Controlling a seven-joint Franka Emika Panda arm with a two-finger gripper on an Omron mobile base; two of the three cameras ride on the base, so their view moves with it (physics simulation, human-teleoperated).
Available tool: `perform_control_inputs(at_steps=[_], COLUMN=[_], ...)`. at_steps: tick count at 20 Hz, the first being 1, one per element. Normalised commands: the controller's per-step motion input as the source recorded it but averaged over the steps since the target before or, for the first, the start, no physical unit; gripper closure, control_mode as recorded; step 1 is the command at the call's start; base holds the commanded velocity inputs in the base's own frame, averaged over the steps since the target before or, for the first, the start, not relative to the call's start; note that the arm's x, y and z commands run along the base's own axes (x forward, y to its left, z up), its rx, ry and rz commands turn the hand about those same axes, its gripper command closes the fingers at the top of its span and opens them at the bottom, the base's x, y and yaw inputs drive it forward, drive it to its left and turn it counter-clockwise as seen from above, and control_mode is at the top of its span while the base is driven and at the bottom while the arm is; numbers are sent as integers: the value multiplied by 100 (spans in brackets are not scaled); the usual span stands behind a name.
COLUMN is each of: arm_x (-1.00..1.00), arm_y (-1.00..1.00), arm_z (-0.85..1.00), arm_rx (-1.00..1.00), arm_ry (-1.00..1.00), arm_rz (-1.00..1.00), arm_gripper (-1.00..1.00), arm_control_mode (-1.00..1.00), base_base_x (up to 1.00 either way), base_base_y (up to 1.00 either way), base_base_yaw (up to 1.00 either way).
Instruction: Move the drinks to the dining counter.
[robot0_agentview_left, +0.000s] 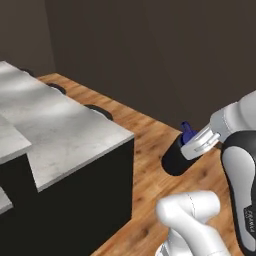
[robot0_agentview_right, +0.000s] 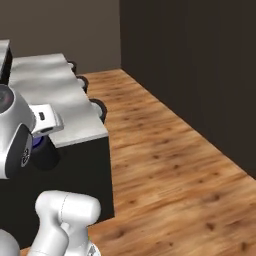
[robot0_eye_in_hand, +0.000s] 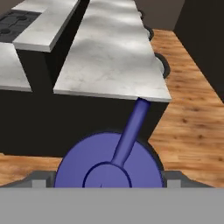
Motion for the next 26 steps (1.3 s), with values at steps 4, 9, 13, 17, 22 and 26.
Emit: perform_control_inputs(at_steps=[4,9,13,17,22,26], arm_x=[0,0,0,0,0,0], arm_y=[0,0,0,0,0,0], arm_z=[0,0,0,0,0,0], arm_rx=[0,0,0,0,0,0], arm_ry=[0,0,0,0,0,0], arm_rz=[0,0,0,0,0,0], arm_gripper=[100,100,100,100,100,100], arm_control_mode=[100,100,100,100,100,100], base_base_x=[99,87,95,92,76,72], base_base_y=[-4,67,47,1,-10,0], base_base_yaw=[9,14,28,38,46,50])
